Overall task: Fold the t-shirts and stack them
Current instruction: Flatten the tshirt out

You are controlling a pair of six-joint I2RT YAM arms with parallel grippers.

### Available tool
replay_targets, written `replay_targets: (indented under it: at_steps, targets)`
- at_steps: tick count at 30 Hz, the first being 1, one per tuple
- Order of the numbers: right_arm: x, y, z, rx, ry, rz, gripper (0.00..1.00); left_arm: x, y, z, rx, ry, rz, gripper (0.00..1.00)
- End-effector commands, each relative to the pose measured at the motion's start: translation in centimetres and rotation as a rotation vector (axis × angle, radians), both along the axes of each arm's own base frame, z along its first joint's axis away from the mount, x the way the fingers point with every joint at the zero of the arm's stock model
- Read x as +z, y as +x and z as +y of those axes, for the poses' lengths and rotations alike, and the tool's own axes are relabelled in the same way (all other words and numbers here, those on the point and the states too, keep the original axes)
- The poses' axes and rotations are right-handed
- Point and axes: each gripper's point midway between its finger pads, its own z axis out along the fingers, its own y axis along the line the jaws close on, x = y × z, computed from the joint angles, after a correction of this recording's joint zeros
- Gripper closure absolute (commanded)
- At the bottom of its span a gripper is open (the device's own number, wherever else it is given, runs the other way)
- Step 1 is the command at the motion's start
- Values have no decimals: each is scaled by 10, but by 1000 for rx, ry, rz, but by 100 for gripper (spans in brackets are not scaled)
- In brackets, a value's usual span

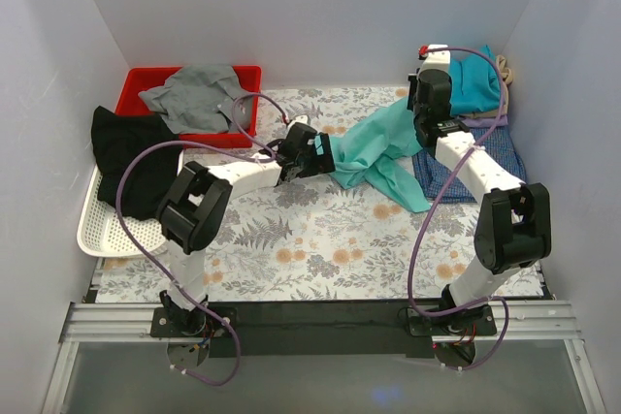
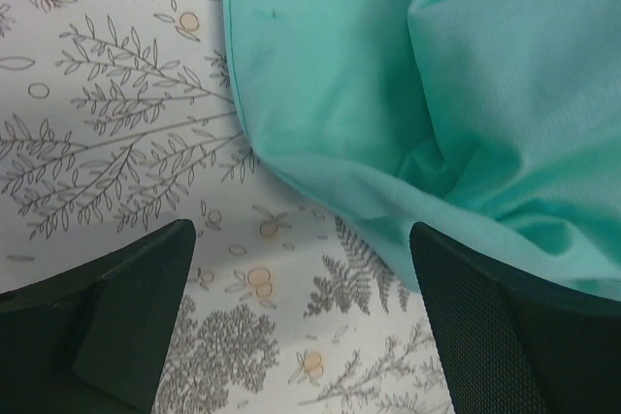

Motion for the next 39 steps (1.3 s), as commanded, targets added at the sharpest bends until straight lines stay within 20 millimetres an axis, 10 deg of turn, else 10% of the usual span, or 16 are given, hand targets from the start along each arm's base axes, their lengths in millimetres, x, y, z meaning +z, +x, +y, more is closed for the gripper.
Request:
replay_targets:
  at_steps: [1,7,10,12,30,39]
  targets:
    - [22,6,6,31,7,-58,99,18,34,-4,86,-29,-93,8]
    - [29,5,0,37,14,-67,99,4,52,-1,145,-10,-101,10]
    - [33,2,0,43,17,-73,99,4,59,4,180,-2,-122,45]
    - [35,0,0,46,18,-77,99,6,65,6,186,-1,-134,98]
    - [93,-51,-4,91,64,-181,99,101,50,40,206,-27,-307,100]
    - [145,-118,10,229,133,-267,99,229,5,54,109,-149,-463,100]
